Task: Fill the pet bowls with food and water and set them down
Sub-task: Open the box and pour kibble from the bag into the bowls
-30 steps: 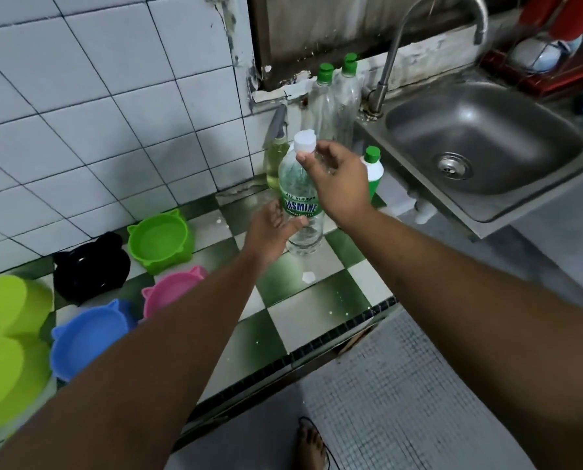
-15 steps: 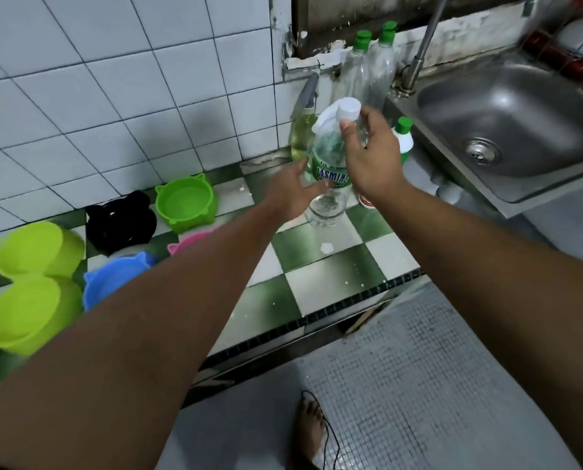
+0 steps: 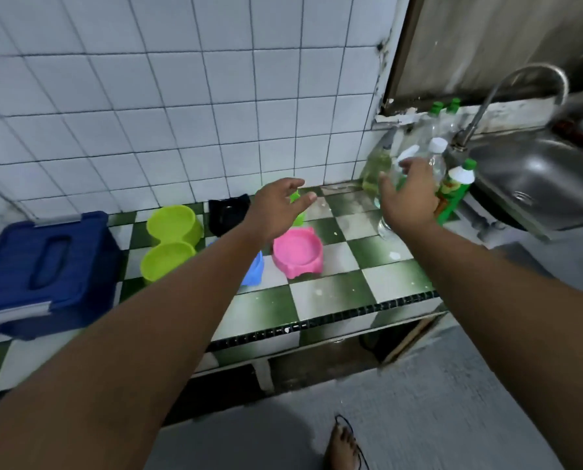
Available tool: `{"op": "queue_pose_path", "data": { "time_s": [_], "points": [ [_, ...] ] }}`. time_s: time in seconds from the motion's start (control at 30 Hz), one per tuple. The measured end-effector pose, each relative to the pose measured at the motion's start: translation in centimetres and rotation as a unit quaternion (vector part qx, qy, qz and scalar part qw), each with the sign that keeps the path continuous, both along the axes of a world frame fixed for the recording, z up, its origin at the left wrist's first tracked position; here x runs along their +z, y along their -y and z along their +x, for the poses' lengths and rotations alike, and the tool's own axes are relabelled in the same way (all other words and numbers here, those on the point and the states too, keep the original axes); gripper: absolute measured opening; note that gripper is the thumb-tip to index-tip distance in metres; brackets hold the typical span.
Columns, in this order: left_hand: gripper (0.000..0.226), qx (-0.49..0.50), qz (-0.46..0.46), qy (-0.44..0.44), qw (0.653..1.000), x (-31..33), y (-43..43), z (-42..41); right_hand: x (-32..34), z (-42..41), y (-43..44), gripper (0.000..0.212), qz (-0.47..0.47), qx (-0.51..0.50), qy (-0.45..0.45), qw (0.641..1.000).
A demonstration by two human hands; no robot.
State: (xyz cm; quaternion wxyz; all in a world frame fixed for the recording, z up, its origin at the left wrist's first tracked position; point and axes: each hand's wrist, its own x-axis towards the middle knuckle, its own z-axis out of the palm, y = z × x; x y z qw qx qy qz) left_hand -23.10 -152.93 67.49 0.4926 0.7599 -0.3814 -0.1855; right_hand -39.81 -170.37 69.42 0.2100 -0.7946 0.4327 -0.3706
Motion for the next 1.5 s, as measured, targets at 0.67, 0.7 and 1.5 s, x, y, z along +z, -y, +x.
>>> {"op": "queue_pose_path", "data": {
  "time_s": [0.67, 0.7, 1.5],
  "points": [
    [0.013, 0.283, 0.006, -0.041, 0.958, 1.0, -30.3, -0.5, -1.1, 11.0, -29.4, 0.016, 0.05, 0.436, -0.027, 0.898],
    [0.011, 0.288, 0.006, -0.044, 0.956, 1.0, -30.6, -0.2, -1.1, 11.1, -29.3, 0.016, 0.052, 0.435, -0.031, 0.898],
    [0.009, 0.476, -0.086, -0.17, 0.859, -2.6, -35.4, 5.1, -1.2, 20.3, -31.7, 0.02, 0.071, 0.486, -0.083, 0.867]
  ]
}}
